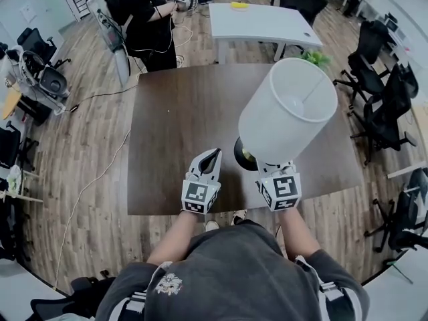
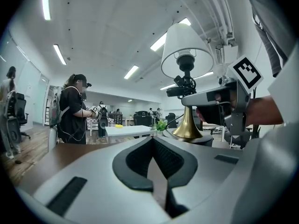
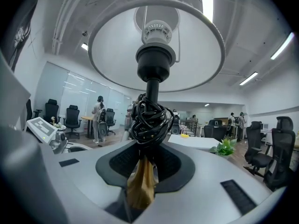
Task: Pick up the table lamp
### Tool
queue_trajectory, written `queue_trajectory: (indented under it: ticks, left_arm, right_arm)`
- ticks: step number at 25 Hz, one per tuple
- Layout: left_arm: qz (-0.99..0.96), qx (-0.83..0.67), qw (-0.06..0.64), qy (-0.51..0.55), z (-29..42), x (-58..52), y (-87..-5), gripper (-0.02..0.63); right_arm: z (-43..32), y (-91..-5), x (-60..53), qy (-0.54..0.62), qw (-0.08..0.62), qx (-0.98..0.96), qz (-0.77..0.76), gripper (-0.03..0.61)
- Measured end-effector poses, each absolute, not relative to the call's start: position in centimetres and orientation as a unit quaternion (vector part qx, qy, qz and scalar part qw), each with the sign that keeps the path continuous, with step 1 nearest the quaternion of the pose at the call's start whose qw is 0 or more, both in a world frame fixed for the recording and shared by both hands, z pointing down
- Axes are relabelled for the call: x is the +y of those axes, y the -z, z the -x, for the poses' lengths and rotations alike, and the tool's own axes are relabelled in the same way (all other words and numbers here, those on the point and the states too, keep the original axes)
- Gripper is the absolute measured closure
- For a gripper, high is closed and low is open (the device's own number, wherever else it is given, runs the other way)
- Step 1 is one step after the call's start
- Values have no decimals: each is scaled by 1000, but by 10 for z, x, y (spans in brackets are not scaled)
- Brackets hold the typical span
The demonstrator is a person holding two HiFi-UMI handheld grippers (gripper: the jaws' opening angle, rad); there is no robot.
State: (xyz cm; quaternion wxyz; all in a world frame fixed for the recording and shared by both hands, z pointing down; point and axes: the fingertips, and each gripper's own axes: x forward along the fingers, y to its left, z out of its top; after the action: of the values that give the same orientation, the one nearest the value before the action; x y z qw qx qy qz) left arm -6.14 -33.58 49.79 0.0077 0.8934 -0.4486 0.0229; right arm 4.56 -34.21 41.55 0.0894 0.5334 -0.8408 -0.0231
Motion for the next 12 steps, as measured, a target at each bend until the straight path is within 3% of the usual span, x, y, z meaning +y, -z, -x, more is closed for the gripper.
queue_trajectory:
  ticks: [12]
  left_arm:
    - [-896,-443,9,-14,60,-341,-492,607]
  right_arm:
    - [-46,-405,-346,31,88,-833,-545,465]
